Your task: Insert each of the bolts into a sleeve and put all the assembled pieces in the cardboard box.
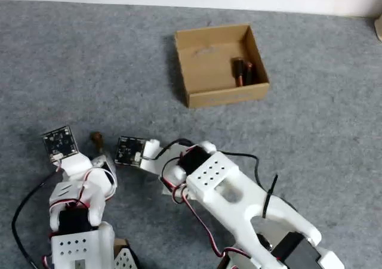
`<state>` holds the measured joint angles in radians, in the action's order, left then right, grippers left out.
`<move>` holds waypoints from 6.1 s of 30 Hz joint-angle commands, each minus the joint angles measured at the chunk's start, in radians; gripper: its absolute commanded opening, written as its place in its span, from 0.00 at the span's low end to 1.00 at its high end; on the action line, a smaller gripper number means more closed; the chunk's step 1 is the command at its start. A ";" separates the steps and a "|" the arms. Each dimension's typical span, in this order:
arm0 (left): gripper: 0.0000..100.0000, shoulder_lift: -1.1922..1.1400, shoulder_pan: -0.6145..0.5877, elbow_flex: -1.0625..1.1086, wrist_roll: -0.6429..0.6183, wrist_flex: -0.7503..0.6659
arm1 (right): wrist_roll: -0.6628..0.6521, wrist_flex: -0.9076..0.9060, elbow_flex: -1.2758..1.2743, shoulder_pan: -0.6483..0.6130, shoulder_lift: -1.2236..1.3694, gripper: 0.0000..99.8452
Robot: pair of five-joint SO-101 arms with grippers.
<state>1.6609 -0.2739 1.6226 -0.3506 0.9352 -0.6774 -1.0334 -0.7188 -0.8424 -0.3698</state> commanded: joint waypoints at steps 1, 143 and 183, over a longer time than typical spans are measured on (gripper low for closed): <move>0.12 -0.002 -0.021 -0.018 0.008 -0.037 | -0.017 -0.002 0.039 0.018 0.002 0.32; 0.12 -1.374 0.067 -0.800 -0.040 -0.107 | 0.046 0.143 -0.056 0.064 0.143 0.01; 0.01 -1.736 -0.004 -0.983 -0.038 0.064 | 0.051 0.143 -0.056 0.038 0.143 0.01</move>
<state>-0.0637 -0.2631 0.6421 -0.3874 0.9689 -0.6345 -0.8907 -0.7772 -0.7948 -0.1826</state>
